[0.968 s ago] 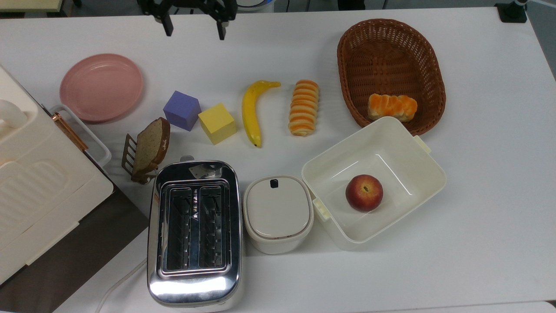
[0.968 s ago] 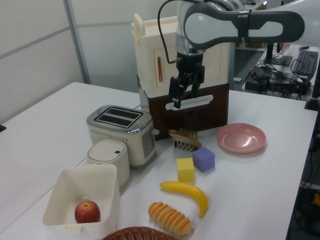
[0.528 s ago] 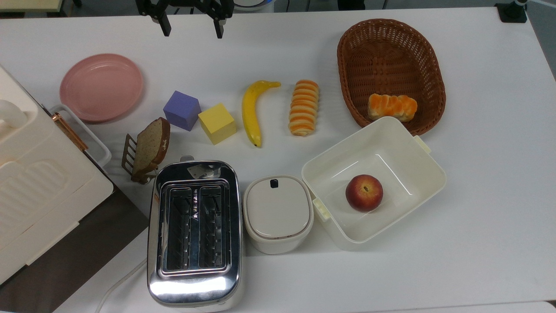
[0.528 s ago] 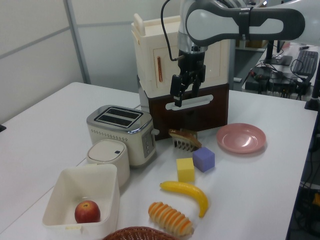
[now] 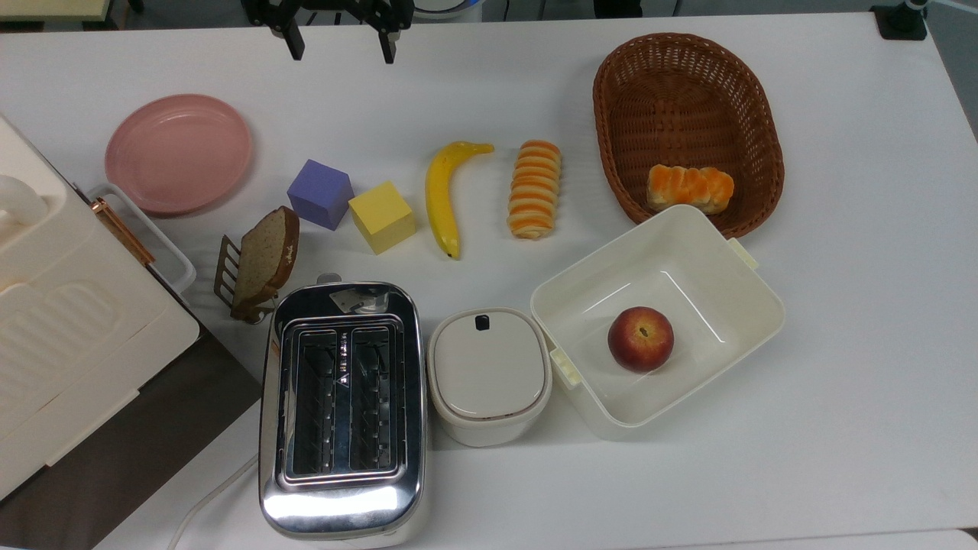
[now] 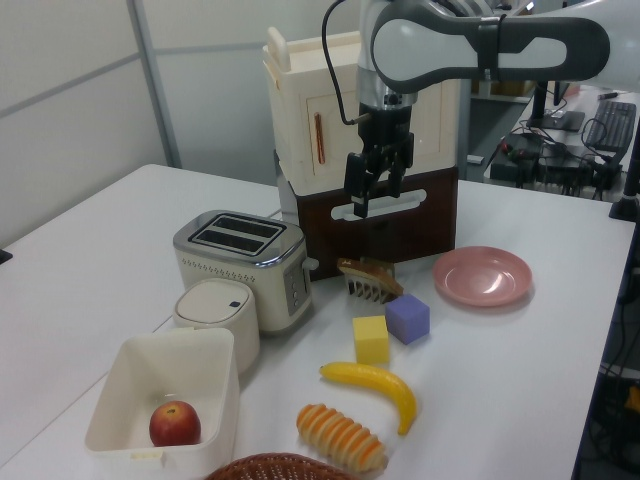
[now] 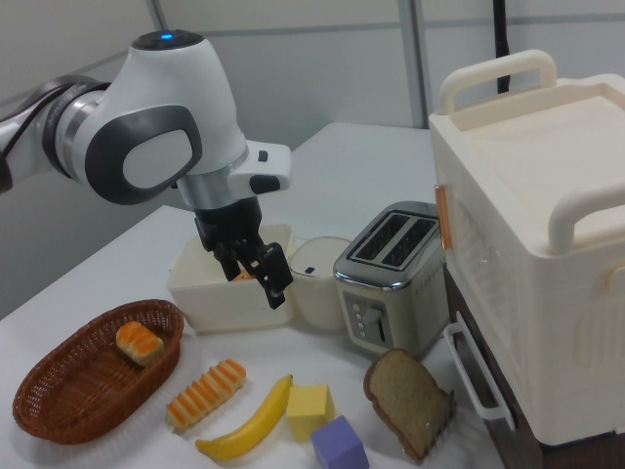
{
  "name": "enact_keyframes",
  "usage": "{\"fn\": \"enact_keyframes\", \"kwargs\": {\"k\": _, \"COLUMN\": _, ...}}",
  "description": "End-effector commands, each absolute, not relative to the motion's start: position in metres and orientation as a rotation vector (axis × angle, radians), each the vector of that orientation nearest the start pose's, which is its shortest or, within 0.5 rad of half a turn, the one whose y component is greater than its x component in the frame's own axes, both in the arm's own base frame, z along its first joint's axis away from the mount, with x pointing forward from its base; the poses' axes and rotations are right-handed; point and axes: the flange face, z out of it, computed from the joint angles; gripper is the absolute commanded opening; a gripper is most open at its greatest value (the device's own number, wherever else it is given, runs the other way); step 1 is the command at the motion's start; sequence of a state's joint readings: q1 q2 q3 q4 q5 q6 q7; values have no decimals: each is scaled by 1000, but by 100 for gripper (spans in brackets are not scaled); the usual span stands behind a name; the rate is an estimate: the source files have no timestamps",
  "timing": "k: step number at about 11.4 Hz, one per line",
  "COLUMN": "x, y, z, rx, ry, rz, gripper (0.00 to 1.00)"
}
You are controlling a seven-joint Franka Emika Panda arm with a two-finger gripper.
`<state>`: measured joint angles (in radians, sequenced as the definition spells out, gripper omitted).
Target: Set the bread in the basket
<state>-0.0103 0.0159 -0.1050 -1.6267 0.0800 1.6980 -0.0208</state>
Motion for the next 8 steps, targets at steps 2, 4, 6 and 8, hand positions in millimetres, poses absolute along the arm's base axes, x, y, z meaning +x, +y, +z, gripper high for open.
{"fn": "enact_keyframes", "kwargs": {"k": 2, "x": 563, "y": -52, "z": 598, "rx": -3047, "ry": 127, "rz": -43, "gripper": 100}}
{"fn": "enact_keyframes", "kwargs": {"k": 4, "x": 563, "y": -47, "z": 592, "rx": -3047, "ry": 113, "rz": -24, "gripper": 100}}
{"fn": "enact_keyframes", "kwargs": {"k": 6, "x": 563, "y": -46, "z": 591, "rx": -3047, "ry": 111, "rz": -21, "gripper": 100}}
{"fn": "enact_keyframes", "kwargs": {"k": 8, "x": 563, "y": -45, "z": 591, "rx": -3047, "ry": 107, "rz": -21, "gripper": 100}}
